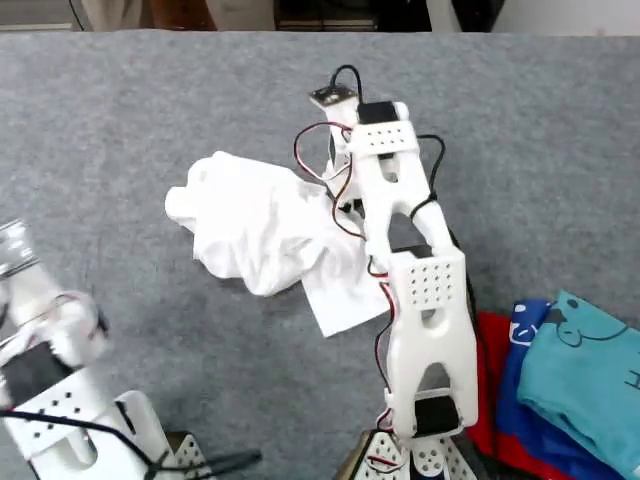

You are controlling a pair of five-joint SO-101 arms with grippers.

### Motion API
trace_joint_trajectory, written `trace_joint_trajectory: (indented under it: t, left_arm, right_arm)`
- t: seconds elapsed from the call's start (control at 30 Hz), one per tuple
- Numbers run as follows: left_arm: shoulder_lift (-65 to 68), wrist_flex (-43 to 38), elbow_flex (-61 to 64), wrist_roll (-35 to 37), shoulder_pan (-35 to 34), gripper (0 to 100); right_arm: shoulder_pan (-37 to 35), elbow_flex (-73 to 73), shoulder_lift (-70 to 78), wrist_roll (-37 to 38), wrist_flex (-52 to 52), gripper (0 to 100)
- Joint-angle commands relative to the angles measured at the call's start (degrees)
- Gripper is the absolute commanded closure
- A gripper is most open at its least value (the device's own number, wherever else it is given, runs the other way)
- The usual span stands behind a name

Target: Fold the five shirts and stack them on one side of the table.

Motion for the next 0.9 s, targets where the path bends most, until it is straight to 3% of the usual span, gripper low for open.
trace_joint_trajectory:
  t: [0.0,0.17,0.4,0.7,0.87]
  left_arm:
    - [0.13,-5.8,1.58,2.02,13.1,92]
    - [4.35,-17.41,5.19,2.02,15.47,87]
    - [27.3,-30.68,-2.37,8.0,15.38,86]
    - [59.47,-30.42,-25.14,14.95,13.98,86]
    - [70.29,-25.41,-35.34,24.0,15.91,86]
  right_arm:
    - [1.98,-3.47,0.22,0.0,-2.11,99.1]
    - [2.68,-6.11,0.22,0.0,-2.2,99.0]
    - [3.3,-5.58,0.22,0.0,-2.9,99.0]
    - [3.03,-6.11,2.15,0.0,-2.99,99.0]
    - [2.95,-6.11,2.15,0.0,-3.08,99.0]
